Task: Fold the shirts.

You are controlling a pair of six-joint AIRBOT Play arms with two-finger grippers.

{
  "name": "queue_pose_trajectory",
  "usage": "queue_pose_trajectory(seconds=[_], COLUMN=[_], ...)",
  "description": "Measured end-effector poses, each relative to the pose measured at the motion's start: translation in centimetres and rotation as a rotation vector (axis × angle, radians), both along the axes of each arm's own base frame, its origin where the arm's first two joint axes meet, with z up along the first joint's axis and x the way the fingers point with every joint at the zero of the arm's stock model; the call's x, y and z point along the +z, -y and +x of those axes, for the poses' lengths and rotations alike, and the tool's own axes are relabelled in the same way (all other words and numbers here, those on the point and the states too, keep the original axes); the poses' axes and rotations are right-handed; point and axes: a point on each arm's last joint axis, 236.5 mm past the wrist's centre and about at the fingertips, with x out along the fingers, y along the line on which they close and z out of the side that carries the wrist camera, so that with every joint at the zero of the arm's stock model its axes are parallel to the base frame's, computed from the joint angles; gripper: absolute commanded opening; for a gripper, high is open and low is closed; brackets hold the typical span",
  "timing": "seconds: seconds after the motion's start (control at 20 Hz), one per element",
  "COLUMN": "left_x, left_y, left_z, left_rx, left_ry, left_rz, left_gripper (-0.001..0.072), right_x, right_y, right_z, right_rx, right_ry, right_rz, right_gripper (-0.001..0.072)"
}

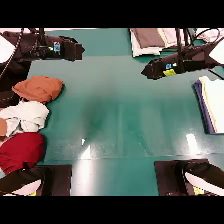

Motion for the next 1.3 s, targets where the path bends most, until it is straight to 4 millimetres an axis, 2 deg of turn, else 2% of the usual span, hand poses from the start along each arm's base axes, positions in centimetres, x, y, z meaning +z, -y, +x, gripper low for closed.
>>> queue_pose_trajectory(seconds=[0.05,0.1,0.15,0.2,0.25,0.35,0.5,0.65,0.75,0.85,0.9,0.95,1.0,1.05,1.15,1.2,1.3], left_x=[0.2,0.5,0.5,0.2,-0.5,-3.4,-10.5,-17.6,-21.8,-25.1,-26.3,-27.1,-27.7,-27.9,-27.2,-26.2,-21.4], left_y=[0.0,-0.2,-1.1,-2.5,-4.5,-9.5,-17.4,-23.5,-26.2,-27.6,-28.0,-28.3,-28.6,-28.7,-28.8,-28.9,-29.0], left_z=[0.1,0.6,1.2,2.3,3.4,5.6,7.5,8.2,8.3,8.3,8.3,8.3,8.4,8.5,9.0,9.4,10.7], left_rx=[0.002,0.009,0.028,0.069,0.124,0.248,0.405,0.510,0.549,0.566,0.568,0.572,0.576,0.579,0.584,0.589,0.608], left_ry=[0.010,0.039,0.060,0.078,0.075,0.000,-0.210,-0.417,-0.524,-0.601,-0.628,-0.646,-0.652,-0.657,-0.637,-0.611,-0.492], left_rz=[-0.004,0.005,0.035,0.076,0.113,0.202,0.326,0.393,0.418,0.434,0.439,0.437,0.437,0.434,0.428,0.423,0.395], left_gripper=[0.0026,0.0155,0.0535,0.0690,0.0683,0.0683,0.0684,0.0684,0.0683,0.0681,0.0651,0.0395,0.0082,0.0021,0.0022,0.0022,0.0022], right_x=[0.0,-0.1,-0.1,-0.1,-0.1,-0.2,-0.2,-0.2,-0.2,-0.2,-0.1,0.0,0.1,0.2,0.9,1.7,4.3], right_y=[0.0,0.0,0.0,0.0,0.0,0.0,0.0,0.0,0.0,0.0,0.0,0.0,0.0,-0.1,-0.1,-0.1,0.2], right_z=[0.0,-0.1,-0.1,-0.2,-0.2,-0.2,-0.3,-0.3,-0.3,-0.2,-0.2,-0.1,0.1,0.2,0.5,0.7,1.2], right_rx=[0.001,0.001,0.002,0.004,0.004,0.005,0.005,0.006,0.006,0.005,0.004,0.002,-0.001,-0.003,-0.008,-0.010,-0.021], right_ry=[-0.002,-0.003,-0.005,-0.008,-0.009,-0.010,-0.011,-0.012,-0.012,-0.010,-0.007,-0.002,0.004,0.010,0.034,0.053,0.111], right_rz=[0.000,-0.001,-0.002,-0.004,-0.004,-0.004,-0.005,-0.005,-0.005,-0.005,-0.003,-0.001,0.002,0.005,0.012,0.017,0.035], right_gripper=[0.0018,0.0018,0.0018,0.0018,0.0018,0.0018,0.0018,0.0018,0.0018,0.0018,0.0018,0.0018,0.0018,0.0018,0.0018,0.0018,0.0018])
